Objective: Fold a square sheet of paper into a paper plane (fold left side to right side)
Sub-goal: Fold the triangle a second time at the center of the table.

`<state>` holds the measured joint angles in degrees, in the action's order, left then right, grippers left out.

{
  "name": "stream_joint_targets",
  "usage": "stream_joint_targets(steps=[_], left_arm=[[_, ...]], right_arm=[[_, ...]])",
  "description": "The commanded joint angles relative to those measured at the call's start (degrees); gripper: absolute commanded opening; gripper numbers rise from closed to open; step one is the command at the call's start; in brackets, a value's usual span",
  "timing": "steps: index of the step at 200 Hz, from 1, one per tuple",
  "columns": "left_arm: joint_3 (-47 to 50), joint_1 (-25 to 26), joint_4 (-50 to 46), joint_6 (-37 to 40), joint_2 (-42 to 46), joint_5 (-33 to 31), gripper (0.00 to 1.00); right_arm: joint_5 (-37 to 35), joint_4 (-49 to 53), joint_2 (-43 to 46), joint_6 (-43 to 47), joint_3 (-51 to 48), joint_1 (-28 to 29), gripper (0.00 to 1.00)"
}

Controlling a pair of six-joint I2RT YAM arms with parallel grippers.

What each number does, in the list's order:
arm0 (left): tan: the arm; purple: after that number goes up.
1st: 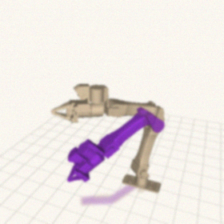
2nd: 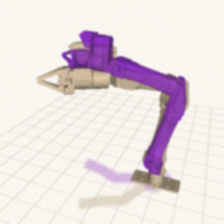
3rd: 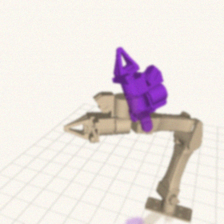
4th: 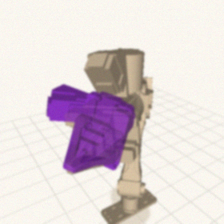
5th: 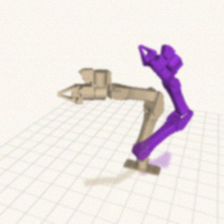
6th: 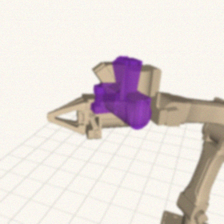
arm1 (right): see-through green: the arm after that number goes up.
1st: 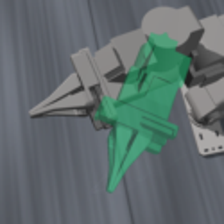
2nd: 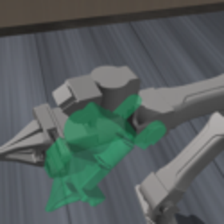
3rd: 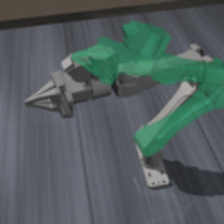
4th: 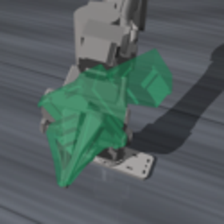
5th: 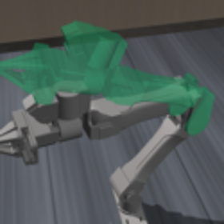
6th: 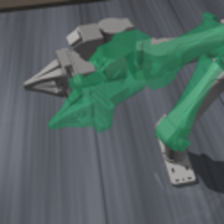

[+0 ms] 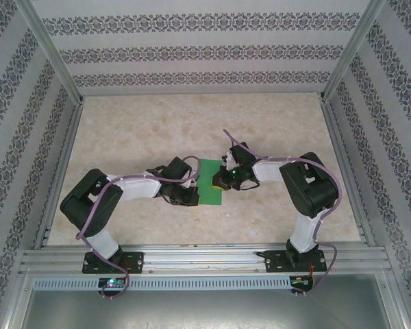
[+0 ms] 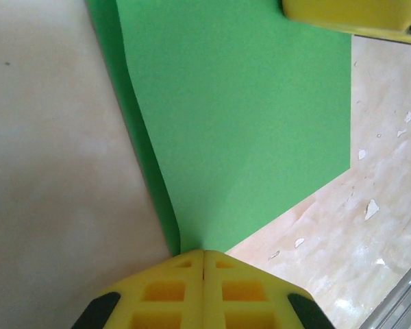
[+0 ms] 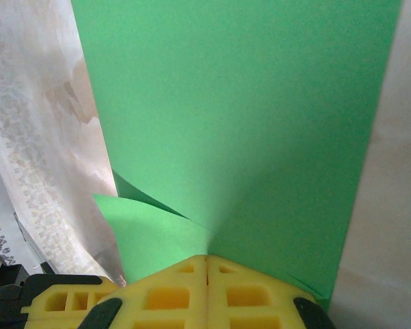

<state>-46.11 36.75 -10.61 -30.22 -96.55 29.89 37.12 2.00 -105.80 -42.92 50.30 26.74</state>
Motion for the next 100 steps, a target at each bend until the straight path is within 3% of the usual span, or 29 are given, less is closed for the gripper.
stream_joint_targets(steps=[1, 27, 56, 74, 100], left_arm=[[2.75, -0.26, -6.5, -0.89, 0.36, -2.04, 0.05], [1.67, -0.93, -5.68, -1.38, 2.86, -1.35, 0.07], [-0.22, -2.24, -4.04, -2.51, 5.89, -0.97, 0.25], [-1.33, -3.14, -2.99, -3.21, 7.21, -1.7, 0.33], [-1.93, -4.18, -0.52, -4.2, 8.84, -4.58, 0.36]], right_arm=[[-8.13, 7.44, -3.52, 1.6, -1.79, -0.44, 0.0], [-6.97, 6.6, -1.86, 1.7, -1.45, -0.29, 0.0], [-4.32, 6.14, 1.81, 1.09, 0.5, -0.29, 0.0], [-3.88, 6.0, 4.74, 0.97, 1.99, -0.29, 0.1], [-4.58, 6.17, 8.53, 1.25, 2.93, -0.85, 0.27]])
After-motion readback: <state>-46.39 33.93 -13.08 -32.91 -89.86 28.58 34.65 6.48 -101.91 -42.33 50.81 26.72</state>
